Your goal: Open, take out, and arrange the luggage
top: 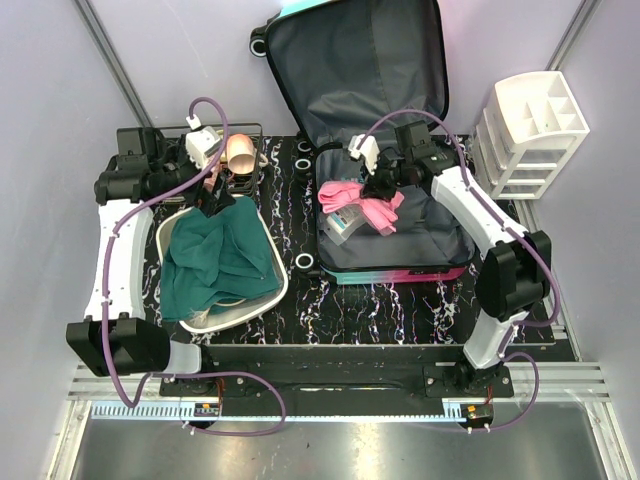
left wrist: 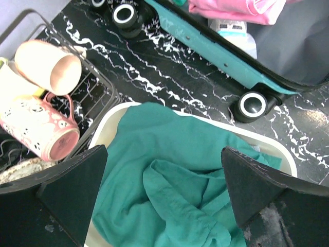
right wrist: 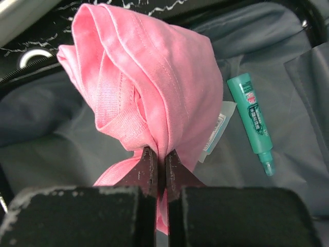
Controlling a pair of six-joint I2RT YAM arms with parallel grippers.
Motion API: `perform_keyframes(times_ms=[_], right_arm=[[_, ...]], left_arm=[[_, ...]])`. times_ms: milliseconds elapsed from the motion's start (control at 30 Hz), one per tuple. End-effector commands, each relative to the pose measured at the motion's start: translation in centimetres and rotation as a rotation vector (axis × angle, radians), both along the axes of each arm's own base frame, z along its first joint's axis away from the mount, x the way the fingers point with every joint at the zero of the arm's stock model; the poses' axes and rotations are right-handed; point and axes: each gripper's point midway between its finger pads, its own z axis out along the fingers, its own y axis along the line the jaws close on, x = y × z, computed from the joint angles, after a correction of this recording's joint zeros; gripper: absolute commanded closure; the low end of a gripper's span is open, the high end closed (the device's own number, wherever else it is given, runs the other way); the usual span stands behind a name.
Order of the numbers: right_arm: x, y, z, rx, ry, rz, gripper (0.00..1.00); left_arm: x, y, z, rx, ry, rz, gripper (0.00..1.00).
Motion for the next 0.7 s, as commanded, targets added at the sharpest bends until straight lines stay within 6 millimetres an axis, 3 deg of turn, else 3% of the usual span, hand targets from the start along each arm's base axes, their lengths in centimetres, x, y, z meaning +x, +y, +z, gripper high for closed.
perform_keyframes(times_ms=[0, 233, 367, 533, 667], right_arm=[[-1.2, 1.1, 9.3, 0.146, -0.123, 0.035, 1.0], [-5.3, 2.1, 15.9, 0.278, -0.147, 0.13, 1.0], [-8.4, 3.6, 18.4, 0.36, -0.107, 0.188, 1.0], [-11.6, 5.6, 19.4, 0.389, -0.069, 0.244, 1.0], [-13.5, 6.8, 19.1, 0.418, -0.001, 0.27, 1.0]], left_arm=[[0.3, -2.3, 2.8, -0.113, -0.119, -0.077, 0.01], [-1.0, -5.5, 5.5, -0.139, -0.275, -0.246, 0.01], [-3.7, -9.1, 6.8, -0.126, -0.375, -0.426, 0.01], [-7.2, -13.2, 8.4, -0.028, -0.601, -0.56, 0.01], [-8.1, -14.7, 9.5, 0.084, -0.737, -0.544, 0.01]])
